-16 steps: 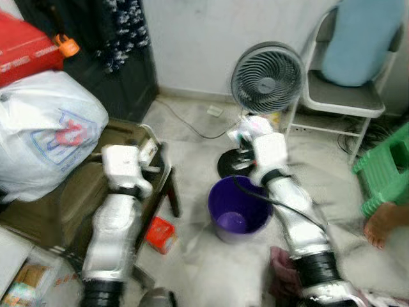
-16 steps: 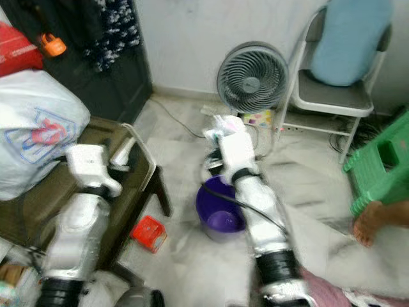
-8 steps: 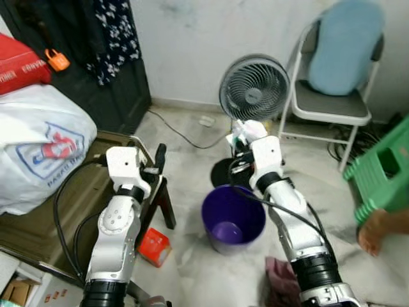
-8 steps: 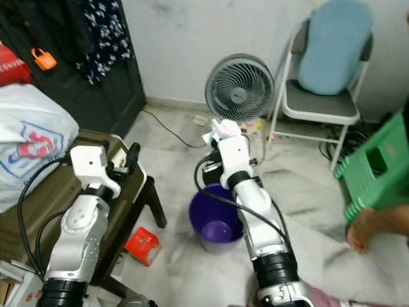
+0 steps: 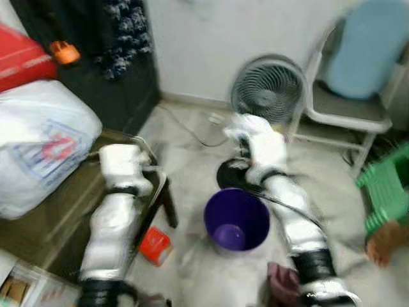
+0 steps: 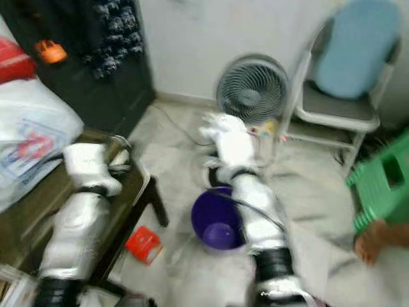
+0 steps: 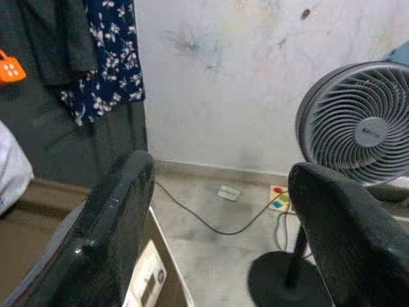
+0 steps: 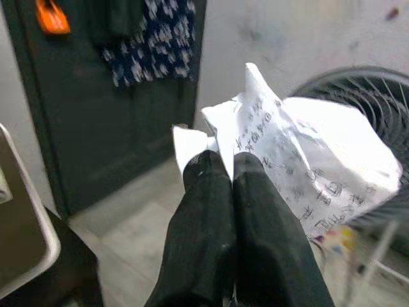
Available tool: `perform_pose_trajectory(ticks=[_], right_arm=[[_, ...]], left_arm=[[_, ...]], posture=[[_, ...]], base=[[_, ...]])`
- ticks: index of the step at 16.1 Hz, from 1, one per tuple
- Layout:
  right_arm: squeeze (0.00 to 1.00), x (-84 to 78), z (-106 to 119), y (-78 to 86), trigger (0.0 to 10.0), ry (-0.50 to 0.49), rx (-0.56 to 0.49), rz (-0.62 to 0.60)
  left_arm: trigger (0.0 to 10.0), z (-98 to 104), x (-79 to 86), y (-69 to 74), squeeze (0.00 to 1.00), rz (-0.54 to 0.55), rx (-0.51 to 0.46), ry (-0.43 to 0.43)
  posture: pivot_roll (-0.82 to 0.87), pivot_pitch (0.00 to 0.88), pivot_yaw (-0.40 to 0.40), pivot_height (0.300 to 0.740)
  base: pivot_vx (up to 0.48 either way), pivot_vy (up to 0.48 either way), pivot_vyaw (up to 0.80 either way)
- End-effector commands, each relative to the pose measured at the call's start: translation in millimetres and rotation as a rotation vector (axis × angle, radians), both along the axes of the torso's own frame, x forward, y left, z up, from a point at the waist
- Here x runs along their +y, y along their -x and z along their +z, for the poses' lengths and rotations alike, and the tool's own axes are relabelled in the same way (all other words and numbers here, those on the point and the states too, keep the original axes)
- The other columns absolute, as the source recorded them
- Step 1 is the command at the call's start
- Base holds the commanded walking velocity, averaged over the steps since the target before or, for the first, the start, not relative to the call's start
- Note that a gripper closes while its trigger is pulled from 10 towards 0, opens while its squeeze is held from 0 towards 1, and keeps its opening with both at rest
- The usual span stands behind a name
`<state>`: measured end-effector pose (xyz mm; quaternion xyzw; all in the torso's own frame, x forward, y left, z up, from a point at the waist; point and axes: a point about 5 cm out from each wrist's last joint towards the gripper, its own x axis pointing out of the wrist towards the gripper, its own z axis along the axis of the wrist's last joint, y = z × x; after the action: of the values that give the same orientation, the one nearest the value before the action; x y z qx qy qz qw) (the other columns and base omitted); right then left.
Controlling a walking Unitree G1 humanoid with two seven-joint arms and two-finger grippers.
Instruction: Clean up the room
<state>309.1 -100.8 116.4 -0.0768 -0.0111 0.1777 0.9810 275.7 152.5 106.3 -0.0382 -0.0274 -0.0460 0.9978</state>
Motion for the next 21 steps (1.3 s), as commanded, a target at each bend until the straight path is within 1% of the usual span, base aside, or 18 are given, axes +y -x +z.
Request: perform_pose_trajectory(ticks=[1, 3, 7, 12, 13, 16, 19, 21], right_arm=[[0.0, -14.9, -3.7, 0.1, 10.0, 0.017, 0.011, -0.041], [0.0, -15.2, -3.5, -0.2, 10.0, 0.015, 0.012, -0.044], [0.0, -14.6, -3.5, -0.3, 10.0, 0.017, 0.01, -0.041], [0.0, -13.6, -4.2, -0.2, 10.0, 0.018, 0.01, -0.043], [0.0, -15.3, -4.6, -0.7, 10.0, 0.015, 0.015, -0.059], [0.0, -17.9, -7.1, -2.1, 10.0, -0.003, 0.042, -0.084], [0.0, -18.4, -7.4, -2.5, 10.0, -0.006, 0.044, -0.085], [0.0, -18.1, -7.3, -2.5, 10.0, -0.005, 0.041, -0.082]], left_arm=[[10.0, 4.8, -12.4, -2.6, 0.0, -0.044, -0.019, 0.021], [10.0, 5.3, -12.0, -2.8, 0.0, -0.037, -0.023, 0.016], [10.0, 4.3, -10.4, -3.3, 0.0, -0.026, -0.013, 0.013], [10.0, 7.5, -6.7, -2.9, 0.0, -0.024, -0.03, -0.011], [10.0, 7.6, -5.9, -2.4, 0.0, -0.035, -0.032, -0.026], [10.0, 7.2, -5.5, -1.8, 0.0, -0.048, -0.034, -0.022], [10.0, 7.1, -7.8, -0.8, 0.0, -0.054, -0.038, -0.019], [10.0, 7.5, -9.1, -0.3, 0.0, -0.061, -0.042, -0.019]], posture=[[-0.08, 0.0, 0.031, 0.74], [-0.08, 0.0, 0.031, 0.74], [-0.08, 0.0, 0.03, 0.74], [-0.08, 0.0, 0.032, 0.74], [-0.08, 0.0, 0.032, 0.74], [-0.08, 0.0, 0.03, 0.74], [-0.08, 0.0, 0.028, 0.74], [-0.08, 0.0, 0.027, 0.74]], base=[[0.3, 0.0, 0.0], [0.287, 0.0, 0.0], [0.0, 0.0, 0.0], [0.0, 0.0, 0.8], [0.0, 0.0, 0.0], [0.0, 0.0, 0.0], [0.0, 0.0, -0.8], [0.3, 0.0, 0.0]])
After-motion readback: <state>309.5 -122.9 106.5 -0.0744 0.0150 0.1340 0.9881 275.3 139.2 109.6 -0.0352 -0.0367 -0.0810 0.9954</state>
